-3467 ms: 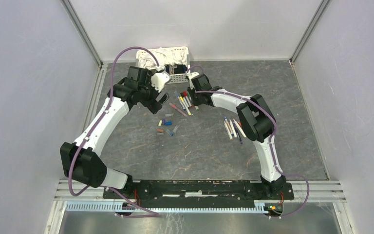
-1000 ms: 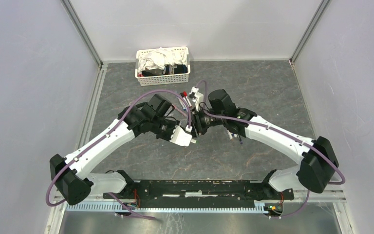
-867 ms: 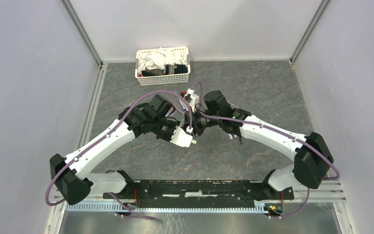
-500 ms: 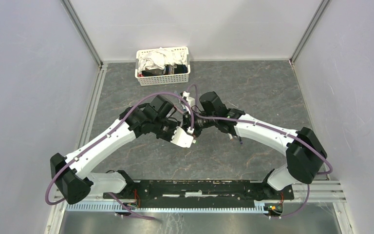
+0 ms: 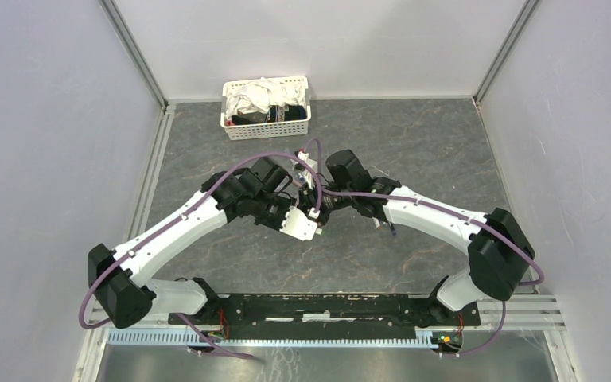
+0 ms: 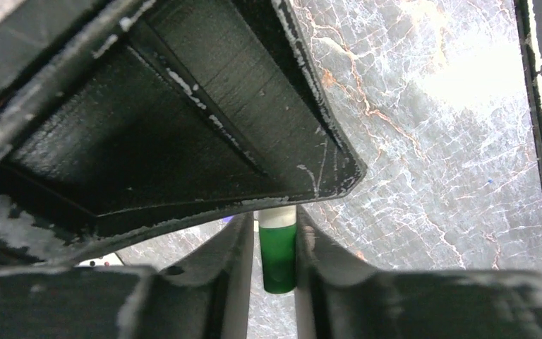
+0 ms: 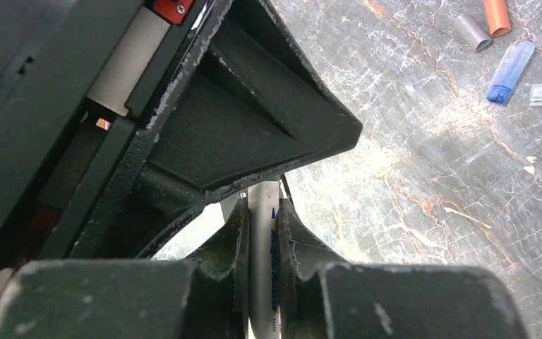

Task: Open the pen caps
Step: Open the pen cap from the pen, then place the pen cap at the center of the board.

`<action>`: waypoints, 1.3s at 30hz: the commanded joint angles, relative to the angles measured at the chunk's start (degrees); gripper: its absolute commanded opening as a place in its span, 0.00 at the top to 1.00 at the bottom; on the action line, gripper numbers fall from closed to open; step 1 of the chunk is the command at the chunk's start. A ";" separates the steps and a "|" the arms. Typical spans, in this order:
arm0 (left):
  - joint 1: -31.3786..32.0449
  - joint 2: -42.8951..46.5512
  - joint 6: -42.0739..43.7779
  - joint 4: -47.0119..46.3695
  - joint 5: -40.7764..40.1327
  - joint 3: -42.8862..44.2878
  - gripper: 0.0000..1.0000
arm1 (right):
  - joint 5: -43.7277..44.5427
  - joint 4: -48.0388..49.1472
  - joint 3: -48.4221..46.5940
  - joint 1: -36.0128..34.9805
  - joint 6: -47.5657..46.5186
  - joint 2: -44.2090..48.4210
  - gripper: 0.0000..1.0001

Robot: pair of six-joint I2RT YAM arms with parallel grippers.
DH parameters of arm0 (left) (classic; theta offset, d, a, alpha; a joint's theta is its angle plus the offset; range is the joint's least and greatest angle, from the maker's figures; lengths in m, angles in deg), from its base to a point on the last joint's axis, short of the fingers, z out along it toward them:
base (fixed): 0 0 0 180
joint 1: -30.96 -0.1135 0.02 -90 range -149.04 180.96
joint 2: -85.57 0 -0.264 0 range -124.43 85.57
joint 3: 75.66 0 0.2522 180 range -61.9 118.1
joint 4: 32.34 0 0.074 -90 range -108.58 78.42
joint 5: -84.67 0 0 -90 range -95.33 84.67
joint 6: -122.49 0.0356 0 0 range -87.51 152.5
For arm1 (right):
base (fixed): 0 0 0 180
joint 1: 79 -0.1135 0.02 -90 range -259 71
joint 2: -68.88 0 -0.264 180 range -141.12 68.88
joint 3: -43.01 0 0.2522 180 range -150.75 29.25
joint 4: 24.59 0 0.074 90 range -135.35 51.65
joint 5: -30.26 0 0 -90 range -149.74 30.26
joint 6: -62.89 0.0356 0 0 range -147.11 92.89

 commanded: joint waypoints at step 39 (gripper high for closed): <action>-15.58 -28.94 -17.81 -24.90 -6.79 4.47 0.96 | 47.00 1.32 18.80 22.48 -12.14 10.78 1.00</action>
